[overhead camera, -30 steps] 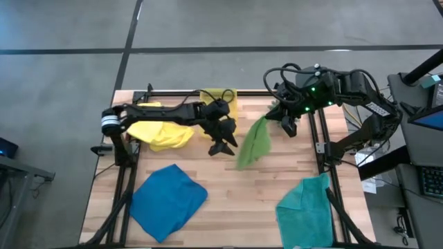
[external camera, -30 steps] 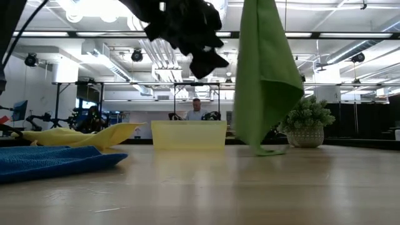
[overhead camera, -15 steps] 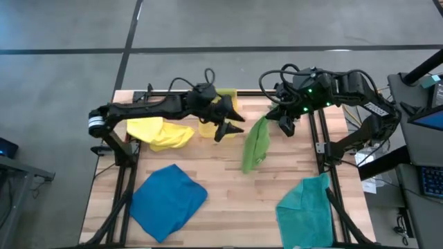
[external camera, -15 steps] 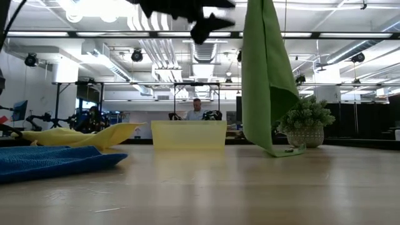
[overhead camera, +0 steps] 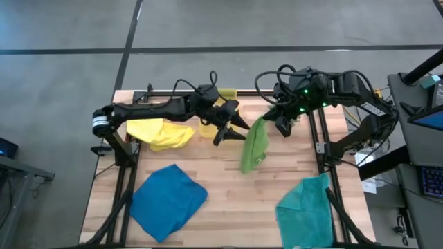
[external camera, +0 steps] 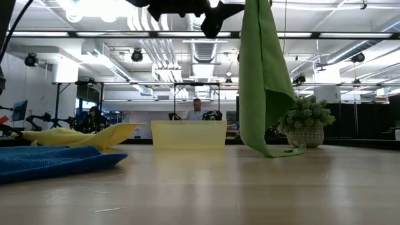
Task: Fold microfiber towels
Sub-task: Fold the green microfiber cloth
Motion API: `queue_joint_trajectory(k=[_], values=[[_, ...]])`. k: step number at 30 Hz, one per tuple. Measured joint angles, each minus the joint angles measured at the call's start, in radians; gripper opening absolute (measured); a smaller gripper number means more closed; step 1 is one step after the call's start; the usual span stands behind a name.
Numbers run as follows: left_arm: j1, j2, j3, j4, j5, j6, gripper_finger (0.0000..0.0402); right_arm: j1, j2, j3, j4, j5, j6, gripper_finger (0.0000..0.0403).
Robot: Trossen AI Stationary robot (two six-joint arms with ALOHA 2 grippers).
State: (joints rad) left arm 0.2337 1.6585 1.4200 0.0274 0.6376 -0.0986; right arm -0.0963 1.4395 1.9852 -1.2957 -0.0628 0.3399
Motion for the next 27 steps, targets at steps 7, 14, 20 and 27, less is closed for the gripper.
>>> queue_joint_trajectory(k=[7, 14, 20, 27], values=[[0.0, 0.01, 0.0, 0.016, -0.032, 0.0, 0.0217, 0.0, 0.003, -0.005, 0.045, -0.064, -0.001, 0.0008], [-0.004, 0.023, 0.003, 0.018, 0.079, -0.028, 0.0217, 0.0, 0.003, -0.007, 0.055, -0.068, 0.0, 0.0008], [-0.005, 0.031, -0.006, 0.017, 0.171, -0.054, 0.0217, 0.0, 0.003, -0.007, 0.056, -0.029, 0.0, 0.0008], [-0.009, 0.078, -0.009, 0.015, 0.189, -0.112, 0.0217, -0.002, 0.003, 0.002, 0.062, 0.028, 0.0, 0.0008]])
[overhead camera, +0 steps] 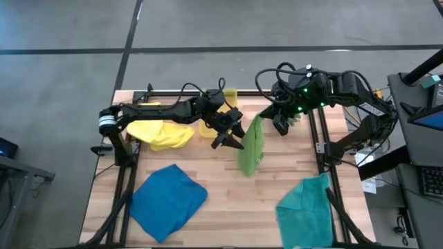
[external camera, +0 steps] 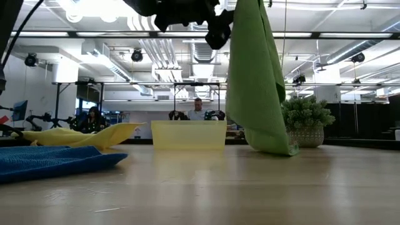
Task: Fold microfiber towels
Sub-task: Fold the green microfiber cloth
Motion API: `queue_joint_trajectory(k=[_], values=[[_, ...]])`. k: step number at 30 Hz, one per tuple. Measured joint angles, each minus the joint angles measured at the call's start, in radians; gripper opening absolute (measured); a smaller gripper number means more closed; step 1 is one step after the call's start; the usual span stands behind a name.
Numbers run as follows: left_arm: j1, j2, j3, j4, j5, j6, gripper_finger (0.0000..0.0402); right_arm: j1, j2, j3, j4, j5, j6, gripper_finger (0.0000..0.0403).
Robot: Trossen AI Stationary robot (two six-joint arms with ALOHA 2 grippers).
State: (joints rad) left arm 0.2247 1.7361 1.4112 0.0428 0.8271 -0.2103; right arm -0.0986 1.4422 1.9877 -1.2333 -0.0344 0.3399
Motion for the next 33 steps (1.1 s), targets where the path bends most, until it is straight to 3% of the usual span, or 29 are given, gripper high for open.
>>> queue_joint_trajectory(k=[12, 22, 28, 33], values=[[-0.003, 0.03, -0.03, -0.011, -0.024, 0.009, 0.0217, -0.003, -0.002, 0.002, 0.036, 0.038, -0.004, 0.0008], [-0.003, 0.06, -0.034, -0.24, -0.083, 0.147, 0.0217, -0.007, -0.003, 0.003, 0.039, 0.039, -0.017, 0.0008], [-0.003, 0.089, -0.06, -0.27, -0.092, 0.176, 0.0216, -0.007, -0.003, 0.025, 0.04, 0.039, -0.027, 0.0008], [-0.003, 0.085, -0.104, -0.252, -0.164, 0.225, 0.0179, -0.007, -0.003, 0.046, 0.033, 0.038, -0.03, 0.0008]])
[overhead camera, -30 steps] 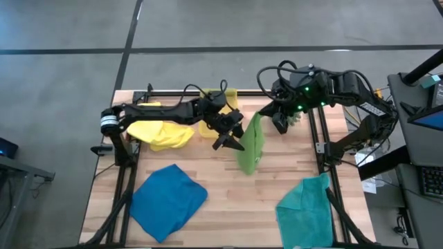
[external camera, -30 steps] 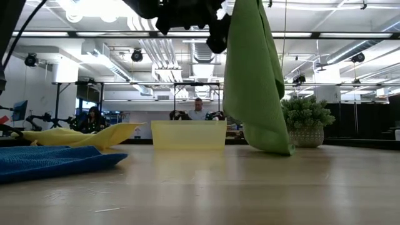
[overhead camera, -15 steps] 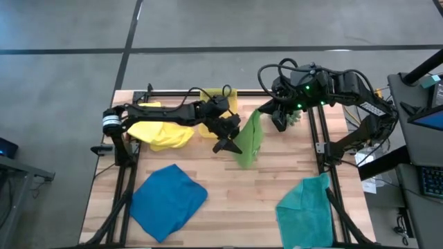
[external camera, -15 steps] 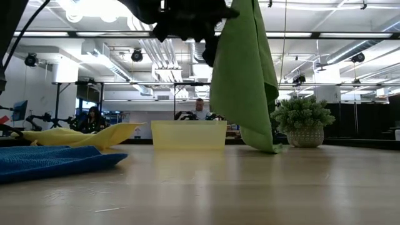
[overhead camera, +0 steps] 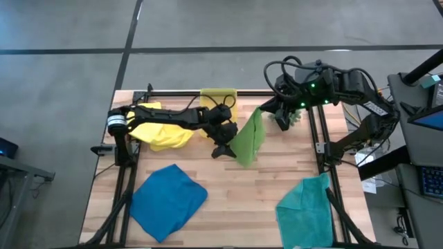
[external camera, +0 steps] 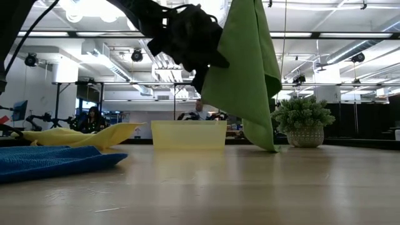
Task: Fold microfiber towels
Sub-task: Fold the green microfiber cloth
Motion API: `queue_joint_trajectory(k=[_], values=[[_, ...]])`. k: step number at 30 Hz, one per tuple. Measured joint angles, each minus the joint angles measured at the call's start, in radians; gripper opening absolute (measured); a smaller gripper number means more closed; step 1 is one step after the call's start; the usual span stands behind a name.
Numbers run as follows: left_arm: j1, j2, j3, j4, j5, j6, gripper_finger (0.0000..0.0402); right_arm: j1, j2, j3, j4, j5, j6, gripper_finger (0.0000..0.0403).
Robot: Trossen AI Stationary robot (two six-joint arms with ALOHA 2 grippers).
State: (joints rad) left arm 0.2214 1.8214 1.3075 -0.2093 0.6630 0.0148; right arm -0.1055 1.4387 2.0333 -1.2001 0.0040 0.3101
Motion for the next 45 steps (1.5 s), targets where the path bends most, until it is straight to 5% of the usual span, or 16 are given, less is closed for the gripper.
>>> queue_joint_trajectory(k=[10, 24, 35, 45], values=[[0.006, -0.004, -0.006, -0.012, -0.094, 0.026, 0.0011, -0.007, 0.0, 0.005, -0.004, 0.0, -0.014, 0.0008], [0.017, -0.18, -0.006, -0.479, -0.33, 0.162, 0.0001, -0.006, 0.002, 0.001, -0.226, 0.078, -0.046, 0.0008], [0.064, -0.45, 0.064, -0.496, -0.76, 0.279, 0.0, -0.041, 0.003, -0.037, -0.252, 0.254, -0.248, 0.0008], [0.239, -0.477, 0.238, -0.517, -0.938, 0.498, 0.0, -0.162, 0.003, -0.04, -0.101, 0.47, -0.53, 0.0008]])
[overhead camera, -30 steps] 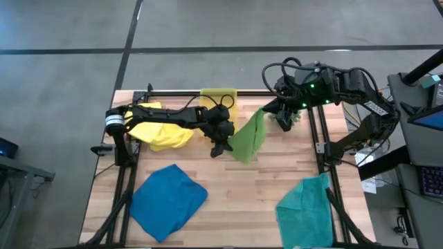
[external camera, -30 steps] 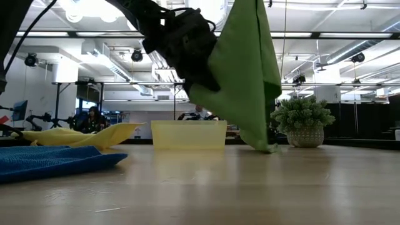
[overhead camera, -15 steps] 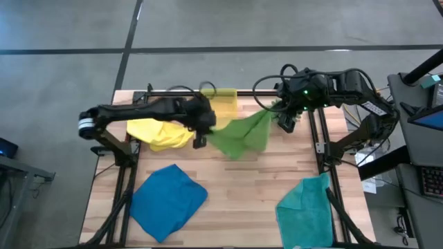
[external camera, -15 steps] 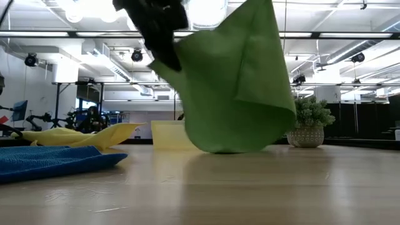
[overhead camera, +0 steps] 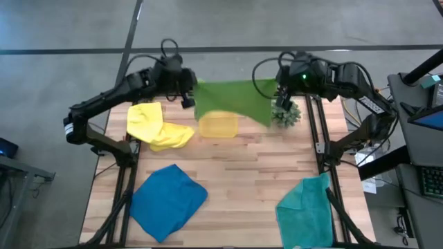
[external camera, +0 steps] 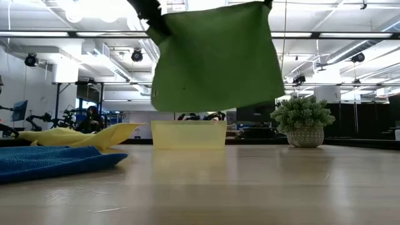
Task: Fold microfiber towels
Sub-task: Fold the green microfiber cloth
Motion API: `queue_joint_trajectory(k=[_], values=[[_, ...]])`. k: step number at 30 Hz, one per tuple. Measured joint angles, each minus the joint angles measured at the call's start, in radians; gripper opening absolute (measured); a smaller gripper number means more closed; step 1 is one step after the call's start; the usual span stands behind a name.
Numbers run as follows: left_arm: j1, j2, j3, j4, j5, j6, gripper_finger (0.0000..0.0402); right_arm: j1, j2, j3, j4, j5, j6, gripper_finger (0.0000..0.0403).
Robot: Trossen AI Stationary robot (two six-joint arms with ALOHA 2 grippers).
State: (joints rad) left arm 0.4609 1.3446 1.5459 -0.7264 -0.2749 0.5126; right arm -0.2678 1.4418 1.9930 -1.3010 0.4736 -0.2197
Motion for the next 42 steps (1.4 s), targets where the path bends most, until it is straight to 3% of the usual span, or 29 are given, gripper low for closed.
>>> queue_joint_trajectory(k=[4, 8, 11, 16, 22, 26, 36, 42], values=[[0.021, 0.007, 0.027, -0.017, -0.023, 0.016, 0.0, -0.021, -0.001, -0.027, 0.018, 0.002, 0.006, 0.0008], [-0.023, -0.002, -0.002, -0.11, -0.021, -0.099, 0.0, 0.025, -0.018, -0.127, -0.032, -0.004, 0.065, 0.0008], [-0.08, -0.001, -0.054, -0.197, 0.007, -0.21, 0.0, 0.088, -0.051, -0.268, -0.02, -0.009, 0.127, 0.0008], [-0.224, 0.0, -0.203, -0.198, 0.035, -0.346, 0.0, 0.207, -0.134, -0.558, 0.085, -0.044, 0.289, 0.0008], [-0.379, 0.002, -0.385, -0.139, 0.035, -0.498, 0.0, 0.389, -0.235, -0.89, 0.248, -0.118, 0.535, 0.0008], [-0.468, 0.005, -0.458, -0.065, 0.047, -0.615, 0.0, 0.509, -0.268, -1.034, 0.328, -0.164, 0.694, 0.0008], [-0.643, 0.08, -0.563, 0.135, 0.108, -0.8, 0.0, 0.748, -0.243, -1.2, 0.49, -0.198, 1.004, 0.0008], [-0.663, 0.123, -0.607, 0.211, 0.199, -0.95, 0.0, 0.84, -0.215, -1.223, 0.557, -0.217, 1.116, 0.0008]])
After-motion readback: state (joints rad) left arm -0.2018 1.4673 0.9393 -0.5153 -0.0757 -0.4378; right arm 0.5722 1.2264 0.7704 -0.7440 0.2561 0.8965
